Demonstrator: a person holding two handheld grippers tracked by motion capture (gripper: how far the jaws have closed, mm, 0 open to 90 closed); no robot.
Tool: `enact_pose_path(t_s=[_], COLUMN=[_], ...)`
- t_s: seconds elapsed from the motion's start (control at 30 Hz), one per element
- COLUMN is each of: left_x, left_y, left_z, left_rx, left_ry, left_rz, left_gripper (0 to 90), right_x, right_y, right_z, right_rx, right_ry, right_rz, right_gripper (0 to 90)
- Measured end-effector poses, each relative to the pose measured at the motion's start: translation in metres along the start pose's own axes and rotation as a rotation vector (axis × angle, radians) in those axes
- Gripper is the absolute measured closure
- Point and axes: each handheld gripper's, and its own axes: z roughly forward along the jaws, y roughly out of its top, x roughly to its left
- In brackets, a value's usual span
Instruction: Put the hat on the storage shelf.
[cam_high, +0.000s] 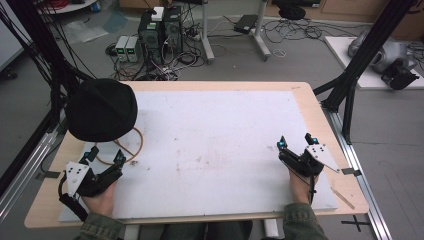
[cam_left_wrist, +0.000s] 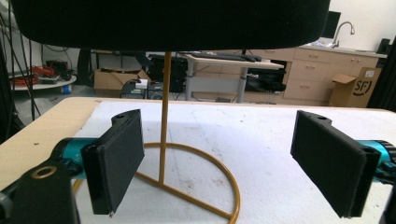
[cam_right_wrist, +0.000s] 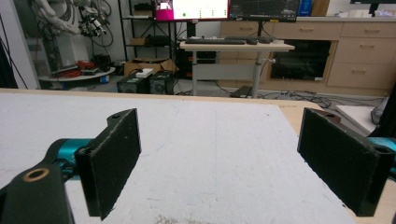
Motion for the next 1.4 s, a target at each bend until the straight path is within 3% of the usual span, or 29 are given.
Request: enact_pose_path(t_s=[0.3,0.63,1.4], left_x=[0.0015,0.0053,0.0038], left_y=[-0.0004,0.0001,-0.0005], left_z=[0.0007,0.0003,0.0012], left_rx=[0.002,0.004,0.007], left_ry=[0.003,0.015,0.008], left_rz=[-0.005,-0.023,-0.034], left_gripper=[17.6,17.6,17.6], right_x=[-0.0029,-0.0064,-0.004], right_y=[-0.0006,0.0,-0.0009], right_z=[-0.0003,-0.0022,-0.002], right_rx=[0.004,-0.005,0.012], right_ry=[-0.008,-0.014,0.005], right_rz=[0.012,0.078,0.059], right_gripper=[12.5,12.4,12.4])
